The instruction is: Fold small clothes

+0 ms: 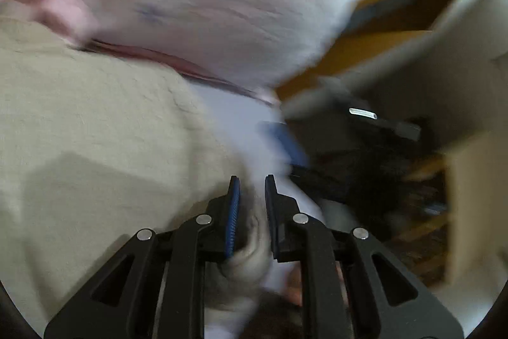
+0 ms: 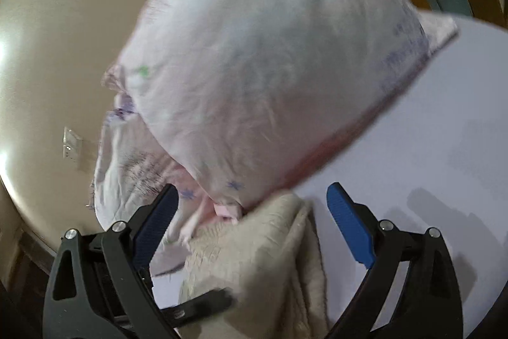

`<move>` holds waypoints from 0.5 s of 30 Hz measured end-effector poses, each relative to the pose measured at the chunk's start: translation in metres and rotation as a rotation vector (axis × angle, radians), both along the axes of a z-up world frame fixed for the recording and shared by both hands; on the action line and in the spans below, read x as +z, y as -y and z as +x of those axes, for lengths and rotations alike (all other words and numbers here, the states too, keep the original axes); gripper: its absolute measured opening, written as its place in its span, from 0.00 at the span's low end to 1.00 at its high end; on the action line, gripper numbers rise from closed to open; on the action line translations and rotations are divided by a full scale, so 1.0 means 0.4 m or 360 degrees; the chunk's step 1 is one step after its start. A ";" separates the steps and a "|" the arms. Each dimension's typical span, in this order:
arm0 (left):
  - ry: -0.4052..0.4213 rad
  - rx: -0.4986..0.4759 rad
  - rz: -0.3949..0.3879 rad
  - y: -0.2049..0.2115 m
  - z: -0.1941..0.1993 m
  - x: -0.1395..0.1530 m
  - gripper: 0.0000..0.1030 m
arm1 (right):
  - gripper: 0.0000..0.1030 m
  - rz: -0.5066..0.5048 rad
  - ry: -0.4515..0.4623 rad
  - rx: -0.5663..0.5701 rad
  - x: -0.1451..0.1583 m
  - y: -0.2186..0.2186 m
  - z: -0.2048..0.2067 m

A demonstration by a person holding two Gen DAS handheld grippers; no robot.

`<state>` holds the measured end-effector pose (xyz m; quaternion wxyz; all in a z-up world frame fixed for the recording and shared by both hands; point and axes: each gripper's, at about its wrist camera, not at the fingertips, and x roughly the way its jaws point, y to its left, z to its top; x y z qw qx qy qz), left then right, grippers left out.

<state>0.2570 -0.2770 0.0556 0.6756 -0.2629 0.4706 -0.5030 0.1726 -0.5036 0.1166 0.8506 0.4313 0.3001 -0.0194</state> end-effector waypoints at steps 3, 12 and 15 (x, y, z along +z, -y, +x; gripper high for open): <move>0.0245 0.0116 -0.0103 -0.113 -0.056 0.097 0.44 | 0.97 0.0081 -0.0117 0.0134 -0.020 0.004 0.026; 0.0171 0.0624 0.0585 -0.364 -0.079 0.007 0.74 | 0.98 -0.0034 -0.0650 0.0455 -0.136 -0.102 0.100; 0.0053 0.0599 0.0640 -0.332 -0.079 -0.045 0.81 | 0.94 -0.0061 -0.0666 0.0496 -0.151 -0.129 0.097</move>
